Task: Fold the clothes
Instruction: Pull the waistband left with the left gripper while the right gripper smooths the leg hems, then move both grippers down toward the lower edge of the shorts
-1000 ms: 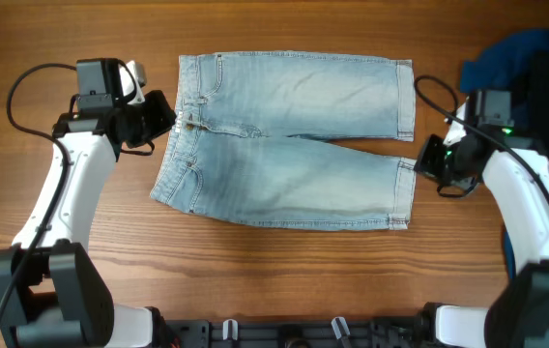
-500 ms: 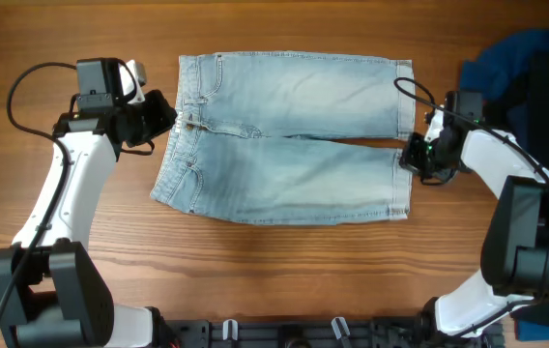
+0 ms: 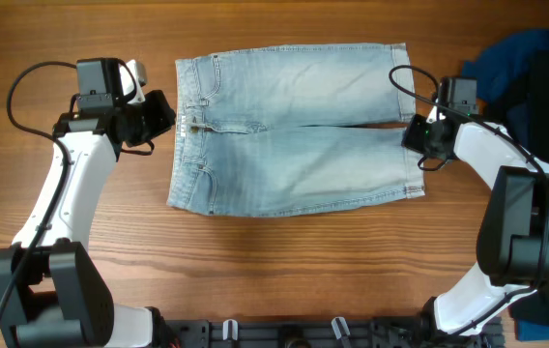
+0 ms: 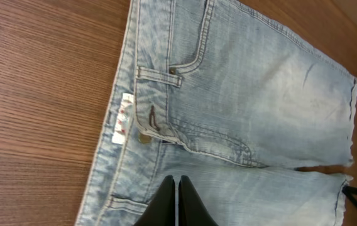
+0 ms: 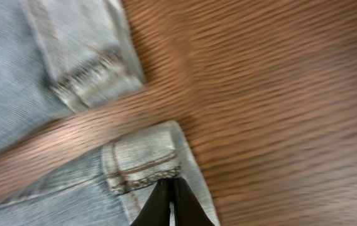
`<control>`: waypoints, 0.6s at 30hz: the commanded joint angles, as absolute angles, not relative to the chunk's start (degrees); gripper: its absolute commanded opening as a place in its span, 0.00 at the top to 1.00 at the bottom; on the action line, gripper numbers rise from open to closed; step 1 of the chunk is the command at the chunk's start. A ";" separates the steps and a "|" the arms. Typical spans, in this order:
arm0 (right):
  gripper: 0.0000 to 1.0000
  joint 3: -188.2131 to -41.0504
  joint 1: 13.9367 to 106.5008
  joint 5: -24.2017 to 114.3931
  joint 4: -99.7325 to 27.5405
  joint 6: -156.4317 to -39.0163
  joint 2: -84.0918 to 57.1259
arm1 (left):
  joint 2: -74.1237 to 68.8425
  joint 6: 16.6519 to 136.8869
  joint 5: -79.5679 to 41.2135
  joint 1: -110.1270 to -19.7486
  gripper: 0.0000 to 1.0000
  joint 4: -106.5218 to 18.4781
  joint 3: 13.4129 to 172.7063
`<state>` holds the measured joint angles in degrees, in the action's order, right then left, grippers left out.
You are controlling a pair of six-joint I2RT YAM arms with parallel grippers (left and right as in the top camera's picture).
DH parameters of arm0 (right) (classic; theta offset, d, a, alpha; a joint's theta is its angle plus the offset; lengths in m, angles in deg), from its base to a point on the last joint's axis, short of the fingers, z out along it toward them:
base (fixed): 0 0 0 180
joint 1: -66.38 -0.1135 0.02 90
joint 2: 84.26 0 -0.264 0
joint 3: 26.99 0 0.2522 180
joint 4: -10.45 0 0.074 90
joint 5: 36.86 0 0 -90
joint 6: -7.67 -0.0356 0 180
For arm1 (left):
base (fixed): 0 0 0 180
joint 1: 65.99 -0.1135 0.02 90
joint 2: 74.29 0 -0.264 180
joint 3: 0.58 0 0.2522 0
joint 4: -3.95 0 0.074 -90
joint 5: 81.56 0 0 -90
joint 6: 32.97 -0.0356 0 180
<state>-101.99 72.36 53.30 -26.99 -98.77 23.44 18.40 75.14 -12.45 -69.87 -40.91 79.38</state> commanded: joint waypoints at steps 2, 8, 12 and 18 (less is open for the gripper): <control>0.96 -101.20 73.76 66.90 -30.75 -100.46 28.14 | 18.75 73.70 -10.81 -69.95 0.96 -40.93 79.84; 0.96 -112.98 73.74 49.41 -48.35 -96.98 18.61 | 18.72 73.72 -10.59 -69.95 0.96 -41.04 79.84; 0.96 -113.40 73.17 35.23 -62.73 -94.34 10.83 | 18.72 73.83 -10.65 -69.95 0.96 -45.72 79.84; 0.96 -109.13 72.93 36.76 -67.38 -94.12 10.02 | 18.75 73.96 -16.47 -69.95 0.96 -55.68 79.84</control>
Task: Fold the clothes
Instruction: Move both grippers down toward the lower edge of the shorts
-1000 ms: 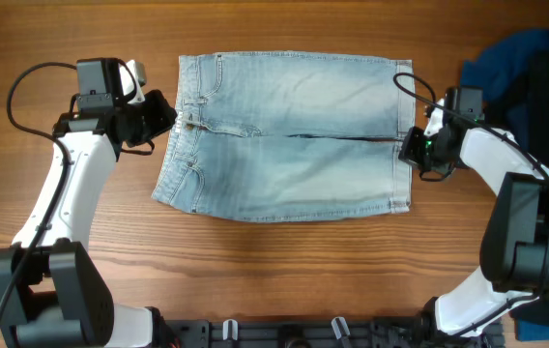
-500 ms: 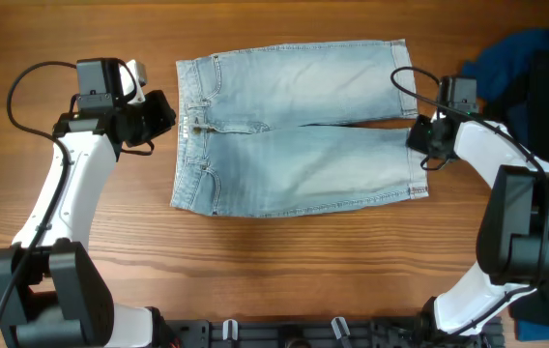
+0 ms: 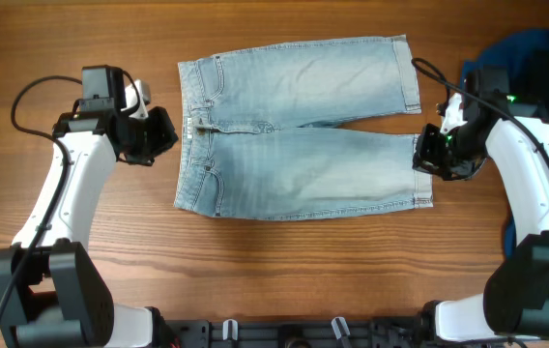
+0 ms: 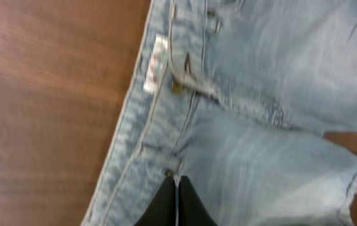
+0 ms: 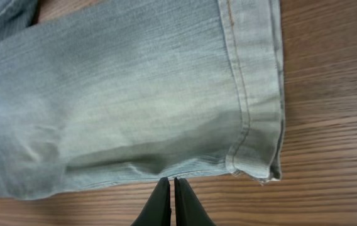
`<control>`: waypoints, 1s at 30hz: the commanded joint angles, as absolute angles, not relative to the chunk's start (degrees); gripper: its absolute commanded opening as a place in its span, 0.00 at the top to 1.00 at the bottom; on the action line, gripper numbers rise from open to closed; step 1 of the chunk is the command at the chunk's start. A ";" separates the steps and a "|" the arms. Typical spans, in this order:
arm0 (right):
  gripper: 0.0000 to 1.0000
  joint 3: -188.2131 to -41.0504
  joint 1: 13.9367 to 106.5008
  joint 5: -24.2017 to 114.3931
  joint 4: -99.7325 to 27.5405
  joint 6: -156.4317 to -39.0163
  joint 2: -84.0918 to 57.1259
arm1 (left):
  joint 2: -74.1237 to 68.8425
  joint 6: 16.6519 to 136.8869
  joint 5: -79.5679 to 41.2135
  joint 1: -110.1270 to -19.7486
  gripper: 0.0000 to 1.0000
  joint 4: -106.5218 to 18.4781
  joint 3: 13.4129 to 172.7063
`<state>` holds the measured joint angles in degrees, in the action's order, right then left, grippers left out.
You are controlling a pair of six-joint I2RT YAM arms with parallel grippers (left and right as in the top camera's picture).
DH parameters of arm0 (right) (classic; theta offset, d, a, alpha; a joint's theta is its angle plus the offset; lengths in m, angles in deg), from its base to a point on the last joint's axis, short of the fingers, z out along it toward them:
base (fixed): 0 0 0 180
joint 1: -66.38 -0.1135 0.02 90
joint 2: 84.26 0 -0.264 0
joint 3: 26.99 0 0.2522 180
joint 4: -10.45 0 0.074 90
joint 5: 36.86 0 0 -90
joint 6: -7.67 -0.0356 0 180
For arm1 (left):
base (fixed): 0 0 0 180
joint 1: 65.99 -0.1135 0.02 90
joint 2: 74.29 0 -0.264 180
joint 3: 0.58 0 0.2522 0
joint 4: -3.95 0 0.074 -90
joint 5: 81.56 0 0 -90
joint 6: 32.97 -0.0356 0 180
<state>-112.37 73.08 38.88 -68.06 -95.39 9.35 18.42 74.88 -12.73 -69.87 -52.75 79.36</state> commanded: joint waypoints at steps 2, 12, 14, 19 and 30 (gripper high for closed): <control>0.96 -105.99 72.93 36.76 -65.35 -94.51 10.02 | 18.75 73.96 -16.66 -69.91 0.96 -58.41 79.81; 0.96 -93.03 73.54 41.48 -52.59 -100.57 10.05 | 19.60 73.96 -14.00 -65.34 0.96 -55.94 72.01; 0.96 -92.17 73.54 45.33 -49.79 -101.00 10.05 | 20.28 73.94 -13.32 -65.36 0.96 -53.13 70.15; 0.96 -92.00 73.76 50.33 -51.19 -105.42 10.05 | 23.62 73.96 -12.71 -65.34 0.96 -51.16 68.58; 0.96 -84.55 73.76 53.00 -44.46 -110.97 10.07 | 26.99 74.03 -8.62 -65.34 0.96 -51.40 68.56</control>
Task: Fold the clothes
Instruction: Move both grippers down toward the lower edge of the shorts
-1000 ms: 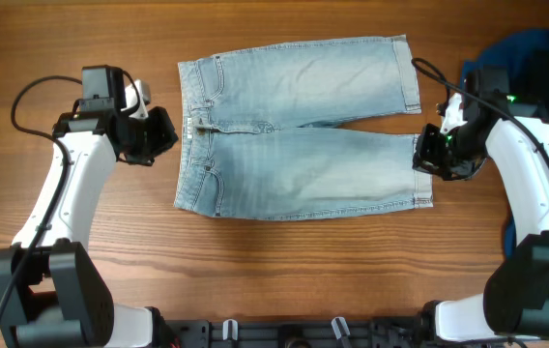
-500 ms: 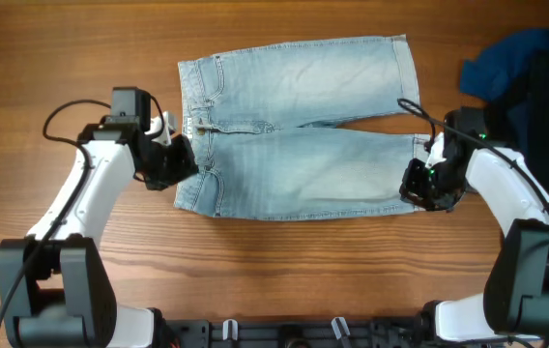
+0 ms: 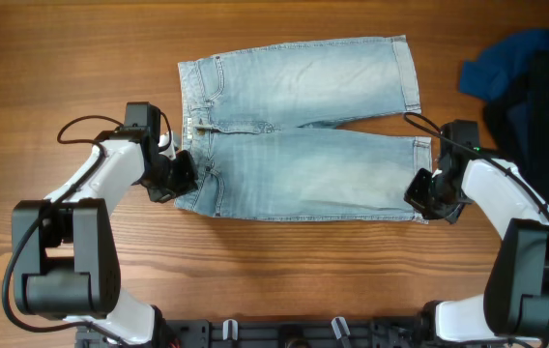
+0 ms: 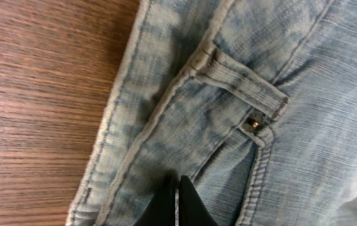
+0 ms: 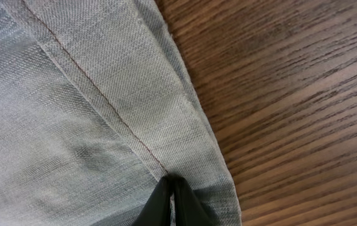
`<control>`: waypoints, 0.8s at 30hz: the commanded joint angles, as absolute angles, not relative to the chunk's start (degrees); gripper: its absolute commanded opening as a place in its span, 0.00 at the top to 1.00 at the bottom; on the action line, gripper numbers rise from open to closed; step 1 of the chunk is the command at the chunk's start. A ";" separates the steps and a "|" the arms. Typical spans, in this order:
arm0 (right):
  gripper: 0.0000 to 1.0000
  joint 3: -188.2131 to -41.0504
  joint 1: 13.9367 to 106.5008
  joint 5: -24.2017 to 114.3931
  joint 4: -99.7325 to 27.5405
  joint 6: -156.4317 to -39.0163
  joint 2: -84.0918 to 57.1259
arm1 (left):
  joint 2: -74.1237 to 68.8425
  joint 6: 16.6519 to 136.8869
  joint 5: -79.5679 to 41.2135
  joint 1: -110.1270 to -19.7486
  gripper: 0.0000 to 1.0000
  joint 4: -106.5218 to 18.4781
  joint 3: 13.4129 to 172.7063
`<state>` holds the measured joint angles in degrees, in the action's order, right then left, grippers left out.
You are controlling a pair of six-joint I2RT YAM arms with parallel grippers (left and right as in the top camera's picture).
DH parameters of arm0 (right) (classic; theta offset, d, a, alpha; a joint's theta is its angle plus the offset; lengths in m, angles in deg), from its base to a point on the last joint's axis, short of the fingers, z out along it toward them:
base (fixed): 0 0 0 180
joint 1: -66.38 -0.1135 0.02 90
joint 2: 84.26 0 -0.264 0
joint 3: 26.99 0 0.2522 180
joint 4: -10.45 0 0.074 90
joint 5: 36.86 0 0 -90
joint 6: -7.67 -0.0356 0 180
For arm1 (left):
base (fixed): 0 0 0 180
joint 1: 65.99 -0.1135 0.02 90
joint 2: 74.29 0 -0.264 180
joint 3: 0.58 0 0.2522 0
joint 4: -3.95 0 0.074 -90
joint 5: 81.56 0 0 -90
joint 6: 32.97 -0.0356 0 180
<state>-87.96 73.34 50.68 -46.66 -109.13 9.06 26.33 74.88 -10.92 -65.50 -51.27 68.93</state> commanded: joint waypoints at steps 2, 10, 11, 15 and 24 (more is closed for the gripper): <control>0.96 -83.74 73.76 53.59 -43.49 -110.99 10.07 | 26.99 74.16 -8.60 -65.34 0.96 -51.60 68.56; 0.96 -92.55 73.74 45.54 -44.87 -106.58 6.13 | 21.52 74.18 -19.79 -65.34 0.96 -51.86 71.66; 0.96 -95.04 73.74 43.77 -45.46 -105.24 5.04 | 19.42 74.16 -20.53 -65.34 0.96 -50.63 73.28; 0.96 -103.82 73.58 42.29 -43.73 -102.99 2.18 | 13.41 74.20 -20.47 -65.34 0.96 -36.47 75.79; 0.96 -104.00 73.30 39.10 -18.95 -97.83 12.14 | 25.11 74.38 -13.60 -65.17 0.96 -19.42 75.77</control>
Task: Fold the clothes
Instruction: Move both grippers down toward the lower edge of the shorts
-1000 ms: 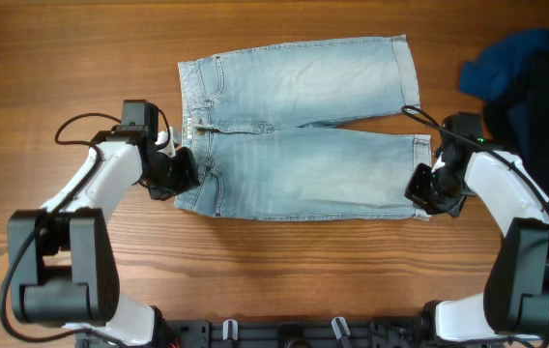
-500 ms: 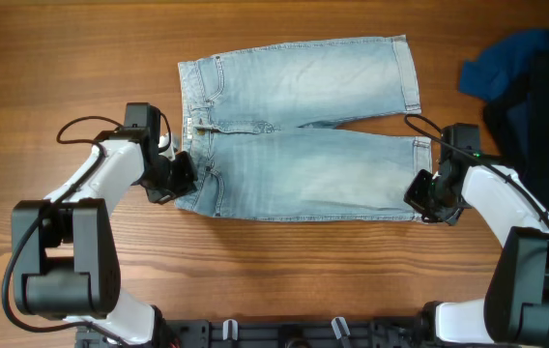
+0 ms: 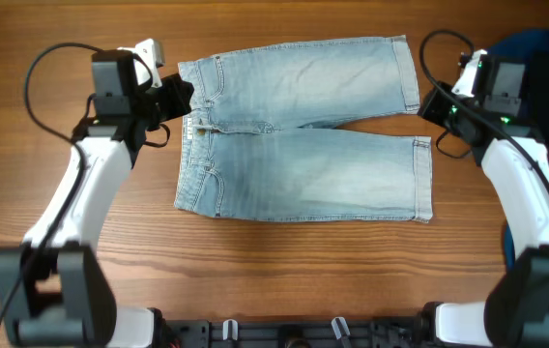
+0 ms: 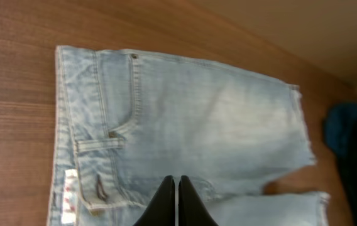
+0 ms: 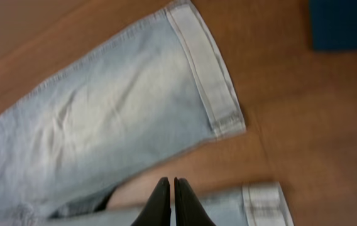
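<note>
A pair of light blue denim shorts [image 3: 299, 130] lies flat on the wooden table, waistband to the left, both legs spread to the right. My left gripper [image 3: 180, 95] hangs shut and empty above the waistband's far corner; its wrist view shows the shorts [image 4: 185, 125] well below its tips [image 4: 176, 181]. My right gripper [image 3: 432, 106] is shut and empty, raised by the hem of the far leg. The right wrist view has the gripper [image 5: 171, 182] over the gap between the two leg hems [image 5: 210, 94].
A heap of dark blue and black clothes [image 3: 531, 68] sits at the table's right edge, close behind the right arm. A blue corner of that heap [image 5: 345, 22] shows in the right wrist view. Bare wood surrounds the shorts.
Both grippers have left the near edge of the shorts and risen. The left is now by the far waistband corner, the right by the far leg's hem. The shorts lie unchanged.
At first both grippers stood shut at mid-height of the shorts, left by the waistband, right by the leg hems. The shorts then lay slightly shifted and straighter. Later both pressed low on the near corners. Now both are raised at the far side.
</note>
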`<control>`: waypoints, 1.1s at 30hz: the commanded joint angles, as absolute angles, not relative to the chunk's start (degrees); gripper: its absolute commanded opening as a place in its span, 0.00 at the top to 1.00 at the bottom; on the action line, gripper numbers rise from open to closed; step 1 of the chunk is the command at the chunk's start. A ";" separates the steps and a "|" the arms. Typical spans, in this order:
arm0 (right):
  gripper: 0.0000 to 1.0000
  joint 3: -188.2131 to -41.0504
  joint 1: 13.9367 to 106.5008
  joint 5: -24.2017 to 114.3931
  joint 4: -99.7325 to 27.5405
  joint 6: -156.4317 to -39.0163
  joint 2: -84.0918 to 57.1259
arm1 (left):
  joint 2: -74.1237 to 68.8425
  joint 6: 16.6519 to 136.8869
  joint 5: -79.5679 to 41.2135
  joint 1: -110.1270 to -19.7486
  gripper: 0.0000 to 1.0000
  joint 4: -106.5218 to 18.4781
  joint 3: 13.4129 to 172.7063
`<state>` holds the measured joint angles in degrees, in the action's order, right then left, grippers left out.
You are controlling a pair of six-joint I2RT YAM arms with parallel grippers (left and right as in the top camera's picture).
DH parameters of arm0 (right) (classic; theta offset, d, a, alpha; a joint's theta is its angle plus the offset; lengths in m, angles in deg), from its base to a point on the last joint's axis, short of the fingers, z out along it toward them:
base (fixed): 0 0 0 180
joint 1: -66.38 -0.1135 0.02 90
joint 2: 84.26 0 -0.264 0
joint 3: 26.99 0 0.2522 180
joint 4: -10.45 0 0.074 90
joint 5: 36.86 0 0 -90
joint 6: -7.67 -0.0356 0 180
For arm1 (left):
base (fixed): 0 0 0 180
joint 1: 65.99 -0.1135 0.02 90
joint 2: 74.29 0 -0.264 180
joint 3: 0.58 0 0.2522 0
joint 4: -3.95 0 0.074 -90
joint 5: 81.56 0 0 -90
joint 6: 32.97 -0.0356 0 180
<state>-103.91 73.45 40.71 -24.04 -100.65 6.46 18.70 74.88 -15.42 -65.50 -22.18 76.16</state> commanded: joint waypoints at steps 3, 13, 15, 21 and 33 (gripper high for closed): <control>0.96 -104.00 72.78 33.28 -8.46 -91.39 18.77 | 30.35 74.40 -13.67 -65.08 0.96 -15.23 75.79; 0.96 -104.02 71.46 36.30 -4.15 -85.35 31.05 | 35.27 74.35 -13.78 -65.08 0.96 -16.76 75.77; 0.96 -104.02 71.46 38.33 -7.15 -85.40 30.55 | 35.27 73.92 -13.76 -65.08 0.96 -19.29 75.77; 0.96 -104.02 71.46 46.31 -16.35 -85.37 30.39 | 35.34 73.70 -9.84 -65.08 0.96 -22.26 75.77; 0.82 -112.92 71.46 45.22 -19.91 -87.04 22.09 | 31.31 73.70 -9.91 -65.15 0.96 -18.81 77.39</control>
<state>-107.32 71.18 44.19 -17.62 -86.66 28.38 34.46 74.84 -10.65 -65.34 -18.18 76.14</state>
